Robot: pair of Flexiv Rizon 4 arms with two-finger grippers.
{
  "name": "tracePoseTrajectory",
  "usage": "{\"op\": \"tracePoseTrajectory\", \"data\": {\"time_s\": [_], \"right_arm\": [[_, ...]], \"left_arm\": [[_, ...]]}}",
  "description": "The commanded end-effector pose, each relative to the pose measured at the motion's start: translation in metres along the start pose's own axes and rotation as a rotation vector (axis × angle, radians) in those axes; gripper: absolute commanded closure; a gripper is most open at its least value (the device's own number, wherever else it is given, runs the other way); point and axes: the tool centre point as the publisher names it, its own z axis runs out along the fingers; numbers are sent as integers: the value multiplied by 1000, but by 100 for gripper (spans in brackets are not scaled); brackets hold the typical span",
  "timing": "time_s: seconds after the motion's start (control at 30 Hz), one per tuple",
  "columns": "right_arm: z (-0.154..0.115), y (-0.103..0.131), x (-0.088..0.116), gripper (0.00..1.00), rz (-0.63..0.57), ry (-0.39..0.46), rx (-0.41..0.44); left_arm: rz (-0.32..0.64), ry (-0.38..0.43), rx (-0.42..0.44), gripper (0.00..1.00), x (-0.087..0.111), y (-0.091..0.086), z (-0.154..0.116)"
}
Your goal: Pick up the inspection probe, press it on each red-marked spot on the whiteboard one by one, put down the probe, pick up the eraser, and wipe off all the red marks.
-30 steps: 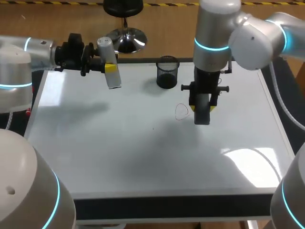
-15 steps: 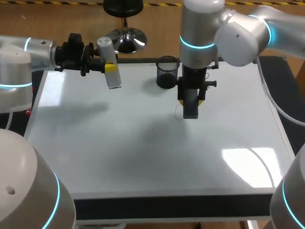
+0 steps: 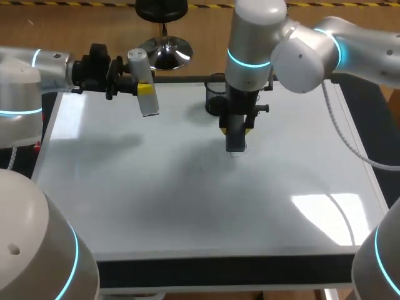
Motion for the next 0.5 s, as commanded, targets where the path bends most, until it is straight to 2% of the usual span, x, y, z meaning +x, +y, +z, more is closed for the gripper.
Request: {"op": "tracePoseTrajectory", "data": {"time_s": [0.03, 0.27, 0.5], "right_arm": [[14, 8, 5, 100, -9, 20, 13], [25, 14, 20, 100, -51, 96, 12], [32, 14, 37, 100, -97, 119, 64]], "left_arm": [[1, -2, -1, 100, 1, -1, 0], [1, -2, -1, 100, 1, -1, 0], [1, -2, -1, 100, 1, -1, 0]]}}
